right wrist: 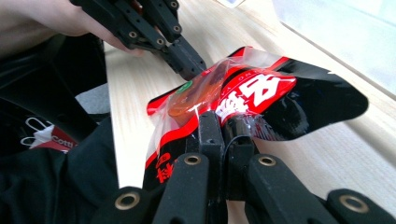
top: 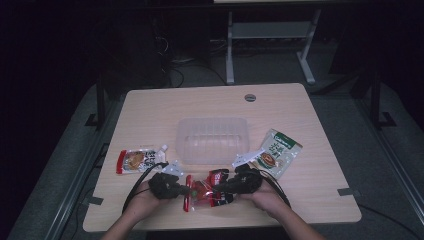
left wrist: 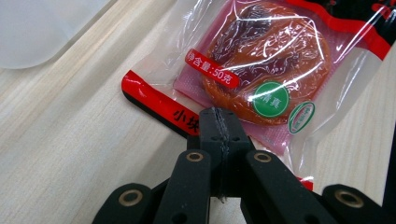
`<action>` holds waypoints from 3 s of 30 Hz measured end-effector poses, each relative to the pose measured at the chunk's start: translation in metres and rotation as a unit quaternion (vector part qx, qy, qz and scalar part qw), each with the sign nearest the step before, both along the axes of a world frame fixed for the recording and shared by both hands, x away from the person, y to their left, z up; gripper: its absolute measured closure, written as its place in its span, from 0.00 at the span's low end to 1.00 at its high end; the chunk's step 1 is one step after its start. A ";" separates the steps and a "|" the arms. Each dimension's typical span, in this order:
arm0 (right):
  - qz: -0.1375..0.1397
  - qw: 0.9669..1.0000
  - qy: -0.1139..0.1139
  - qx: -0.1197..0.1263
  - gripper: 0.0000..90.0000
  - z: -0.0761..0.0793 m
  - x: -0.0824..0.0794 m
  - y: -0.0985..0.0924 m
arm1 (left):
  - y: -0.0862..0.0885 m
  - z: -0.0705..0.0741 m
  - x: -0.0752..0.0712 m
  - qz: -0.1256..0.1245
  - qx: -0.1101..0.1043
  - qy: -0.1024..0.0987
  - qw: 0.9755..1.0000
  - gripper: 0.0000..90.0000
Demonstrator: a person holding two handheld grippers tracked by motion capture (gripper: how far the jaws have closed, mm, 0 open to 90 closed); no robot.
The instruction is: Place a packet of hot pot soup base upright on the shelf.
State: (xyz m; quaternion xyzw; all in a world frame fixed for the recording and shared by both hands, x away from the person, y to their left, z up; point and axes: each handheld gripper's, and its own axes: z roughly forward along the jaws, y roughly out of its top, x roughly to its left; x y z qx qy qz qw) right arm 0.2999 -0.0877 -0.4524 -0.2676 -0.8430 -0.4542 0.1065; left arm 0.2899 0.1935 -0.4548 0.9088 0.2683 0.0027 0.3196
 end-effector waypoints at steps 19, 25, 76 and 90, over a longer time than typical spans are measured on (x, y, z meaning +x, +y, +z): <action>0.043 0.993 -0.011 0.105 1.00 0.028 -0.015 0.004 | -0.010 0.011 -0.006 -0.028 -0.009 -0.028 0.999 1.00; 0.056 0.991 -0.014 0.118 1.00 0.034 -0.020 0.009 | -0.026 0.016 -0.012 -0.054 -0.028 -0.044 0.997 1.00; -0.010 0.988 -0.075 0.136 1.00 0.077 -0.007 -0.014 | 0.028 0.020 -0.028 -0.022 -0.048 -0.032 0.998 0.47; -0.034 0.984 -0.091 0.148 1.00 0.093 0.027 -0.003 | 0.024 0.018 -0.028 -0.033 -0.045 -0.027 0.998 0.45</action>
